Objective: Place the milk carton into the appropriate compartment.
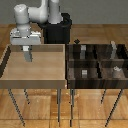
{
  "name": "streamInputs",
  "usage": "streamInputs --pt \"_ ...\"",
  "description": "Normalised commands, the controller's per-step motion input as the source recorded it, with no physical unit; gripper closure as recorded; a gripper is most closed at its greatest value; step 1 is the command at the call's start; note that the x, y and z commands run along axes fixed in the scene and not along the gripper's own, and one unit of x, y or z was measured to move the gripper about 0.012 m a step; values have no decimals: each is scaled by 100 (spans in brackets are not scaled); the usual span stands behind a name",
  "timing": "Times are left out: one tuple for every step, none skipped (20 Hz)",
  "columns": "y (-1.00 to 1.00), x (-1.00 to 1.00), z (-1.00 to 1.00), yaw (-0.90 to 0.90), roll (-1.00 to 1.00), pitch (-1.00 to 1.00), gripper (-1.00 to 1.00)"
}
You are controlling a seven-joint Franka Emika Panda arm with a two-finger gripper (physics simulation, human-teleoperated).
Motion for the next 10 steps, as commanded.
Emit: streamInputs --pt "0 0 100 0 0 0 100" --pt "0 0 100 0 0 0 100" --pt "0 0 100 0 0 0 100" --pt "0 0 100 0 0 0 100" --pt "0 0 100 0 0 0 100" --pt "0 0 100 0 0 0 100" --pt "25 0 100 0 0 0 100" --pt "0 0 0 0 0 0 100" --pt "100 0 0 0 0 0 100" --pt "100 0 0 0 0 0 100"
